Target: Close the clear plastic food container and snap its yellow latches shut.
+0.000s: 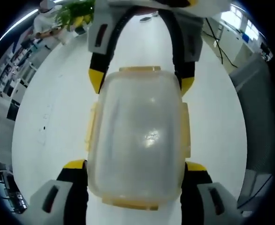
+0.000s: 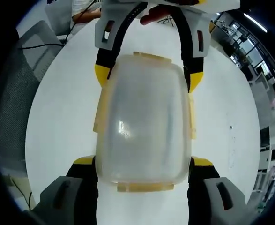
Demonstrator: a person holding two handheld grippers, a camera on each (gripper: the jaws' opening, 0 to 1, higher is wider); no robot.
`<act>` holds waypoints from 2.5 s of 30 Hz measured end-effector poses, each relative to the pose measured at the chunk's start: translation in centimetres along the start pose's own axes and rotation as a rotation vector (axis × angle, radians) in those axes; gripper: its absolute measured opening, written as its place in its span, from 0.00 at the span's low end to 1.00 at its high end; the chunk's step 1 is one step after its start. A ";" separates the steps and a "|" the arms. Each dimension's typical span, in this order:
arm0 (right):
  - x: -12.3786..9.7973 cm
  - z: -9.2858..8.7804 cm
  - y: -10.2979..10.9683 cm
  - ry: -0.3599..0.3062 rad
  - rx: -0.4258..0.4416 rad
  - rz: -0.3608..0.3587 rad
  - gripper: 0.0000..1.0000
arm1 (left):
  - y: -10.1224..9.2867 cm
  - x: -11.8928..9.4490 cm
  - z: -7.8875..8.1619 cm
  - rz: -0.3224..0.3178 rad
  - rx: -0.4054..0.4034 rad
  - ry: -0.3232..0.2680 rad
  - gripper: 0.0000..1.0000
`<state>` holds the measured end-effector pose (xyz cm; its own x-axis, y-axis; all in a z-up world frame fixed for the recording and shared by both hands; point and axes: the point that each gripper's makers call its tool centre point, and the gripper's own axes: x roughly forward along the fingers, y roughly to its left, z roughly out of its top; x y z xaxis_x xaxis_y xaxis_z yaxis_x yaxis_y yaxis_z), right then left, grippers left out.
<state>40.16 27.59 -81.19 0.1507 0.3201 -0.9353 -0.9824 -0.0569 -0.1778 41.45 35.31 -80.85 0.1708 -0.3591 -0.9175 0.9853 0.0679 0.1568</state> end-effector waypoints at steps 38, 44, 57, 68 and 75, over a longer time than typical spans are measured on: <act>1.2 -0.3 -5.6 -0.010 0.032 -0.034 0.78 | 5.4 0.9 -0.1 0.011 0.010 -0.014 0.80; 1.3 -0.2 -5.7 -0.001 0.034 -0.038 0.78 | 5.6 1.1 -0.2 0.013 0.017 -0.014 0.81; 1.2 -0.5 -5.5 -0.011 -0.014 -0.072 0.79 | 6.0 1.0 -0.1 0.035 0.050 -0.057 0.82; 0.7 0.4 -5.7 -0.133 0.117 -0.094 0.80 | 5.4 -0.3 1.1 0.045 -0.047 -0.182 0.79; 0.5 0.6 -5.8 -0.252 0.240 -0.169 0.82 | 6.0 -1.0 1.0 0.137 -0.122 -0.329 0.80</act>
<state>45.83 28.65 -80.48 0.3104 0.5297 -0.7893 -0.9483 0.2297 -0.2188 47.23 35.16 -78.63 0.3130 -0.6174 -0.7217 0.9487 0.2393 0.2068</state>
